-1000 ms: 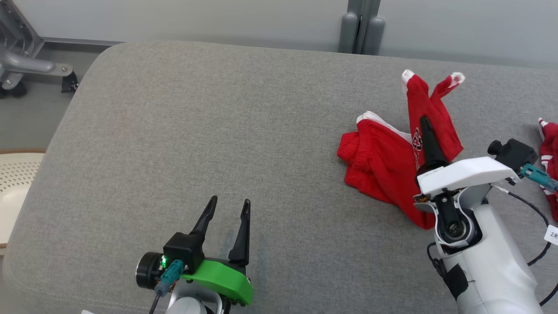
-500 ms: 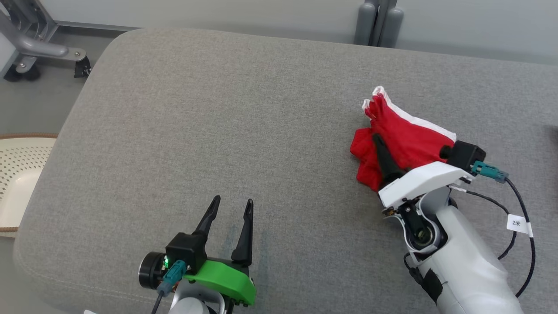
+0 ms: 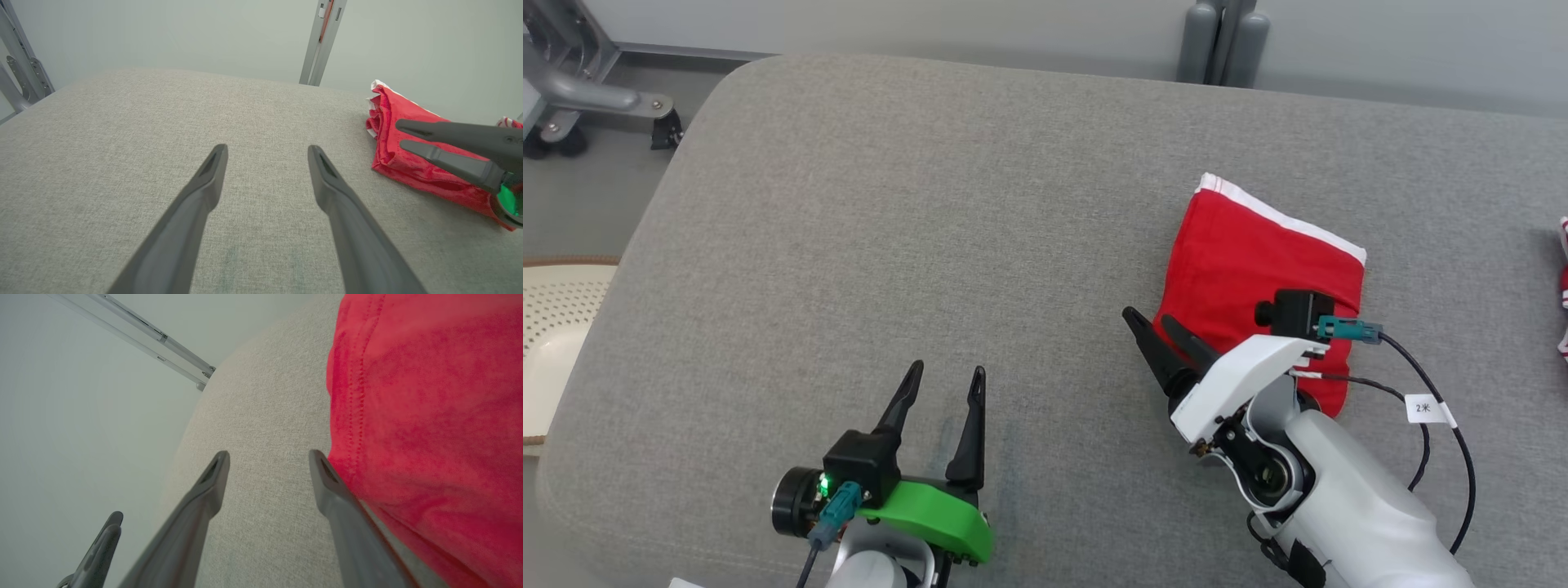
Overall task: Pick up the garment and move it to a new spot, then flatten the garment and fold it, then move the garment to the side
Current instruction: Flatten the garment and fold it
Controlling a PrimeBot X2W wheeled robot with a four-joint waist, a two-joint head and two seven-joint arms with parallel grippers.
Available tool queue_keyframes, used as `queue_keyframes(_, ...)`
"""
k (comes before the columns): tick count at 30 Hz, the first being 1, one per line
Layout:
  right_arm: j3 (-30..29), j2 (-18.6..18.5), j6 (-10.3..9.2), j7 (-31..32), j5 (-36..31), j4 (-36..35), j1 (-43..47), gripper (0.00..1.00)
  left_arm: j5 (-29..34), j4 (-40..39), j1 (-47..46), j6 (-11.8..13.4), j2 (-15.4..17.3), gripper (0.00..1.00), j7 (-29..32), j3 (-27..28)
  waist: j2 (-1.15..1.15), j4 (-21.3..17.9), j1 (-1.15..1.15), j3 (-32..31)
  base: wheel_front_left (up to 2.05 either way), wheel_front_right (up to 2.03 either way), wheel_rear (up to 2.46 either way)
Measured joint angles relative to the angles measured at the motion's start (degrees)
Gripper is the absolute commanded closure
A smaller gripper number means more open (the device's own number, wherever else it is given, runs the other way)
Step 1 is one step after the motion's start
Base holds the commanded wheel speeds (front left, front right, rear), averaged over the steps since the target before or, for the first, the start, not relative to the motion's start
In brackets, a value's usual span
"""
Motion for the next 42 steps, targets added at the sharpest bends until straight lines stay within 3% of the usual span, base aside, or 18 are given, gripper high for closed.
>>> queue_keyframes(5, 1.7, -2.6, 0.00, -2.5, 0.5, -4.2, 0.3, 0.00, 0.8, -0.8, 0.0, -0.1, 0.0, 0.00, 0.0, 1.3, 0.00, -2.4, 0.00, -0.8, 0.00, 0.00, 0.00)
queue_keyframes(13, 1.8, -9.8, 0.01, -12.0, -3.7, -10.7, 3.7, 0.00, 5.1, -6.2, 0.1, 0.4, -0.1, 0.00, 0.0, 4.7, 0.00, -7.0, 0.00, -2.1, 0.00, 0.00, 0.00)
queue_keyframes(17, -1.2, -13.2, 0.00, -14.9, -10.1, -11.9, 5.4, 0.00, 3.9, -8.3, 0.5, 0.8, -0.1, 0.00, 0.0, 7.0, 0.00, -9.1, 0.00, -2.5, 0.00, 0.00, 0.00)
queue_keyframes(19, -4.0, -14.0, 0.00, -15.2, -16.5, -12.4, 6.5, 0.00, 3.8, -9.1, 0.8, 0.9, 0.0, 0.00, 0.0, 8.0, 0.00, -10.1, 0.00, -2.6, 0.00, 0.00, 0.00)
queue_keyframes(20, -7.9, -14.2, 0.01, -15.4, -23.8, -14.9, 7.5, 0.00, 4.0, -9.5, 1.1, 0.9, 0.0, 0.00, 0.0, 8.8, 0.00, -11.0, 0.00, -2.7, 0.00, 0.00, 0.00)
queue_keyframes(23, -15.3, -11.1, 0.01, -15.4, -31.7, -19.0, 11.2, 0.00, 4.4, -10.0, 1.5, 0.6, 0.0, 0.00, 0.0, 9.6, 0.00, -12.1, 0.00, -2.7, 0.00, 0.00, 0.00)
queue_keyframes(28, -22.5, -6.1, 0.01, -15.4, -41.0, -24.3, 16.6, 0.00, 4.3, -10.4, 2.3, -0.6, 0.0, 0.00, 0.0, 10.0, 0.00, -12.6, 0.00, -2.7, 0.00, 0.00, 0.00)
queue_keyframes(34, -25.4, -1.5, 0.01, -15.5, -45.0, -26.3, 20.1, 0.00, 5.3, -9.3, 3.5, -1.9, 0.0, 0.00, 0.0, 9.4, 0.00, -12.5, 0.00, -2.5, 0.00, 0.00, 0.00)
queue_keyframes(41, -24.5, -1.3, 0.01, -15.5, -45.9, -26.9, 19.9, 0.00, 5.2, -9.3, 3.2, -2.0, 0.0, 0.00, 0.0, 8.5, 0.00, -11.8, 0.00, -1.5, 0.00, 0.00, 0.00)
queue_keyframes(42, -23.7, -1.7, 0.01, -15.5, -45.6, -26.8, 19.6, 1.00, 5.1, -9.2, 2.9, -2.0, 0.0, 0.00, 0.0, 8.2, 0.00, -11.6, 0.00, -1.3, 0.00, 0.00, 0.00)
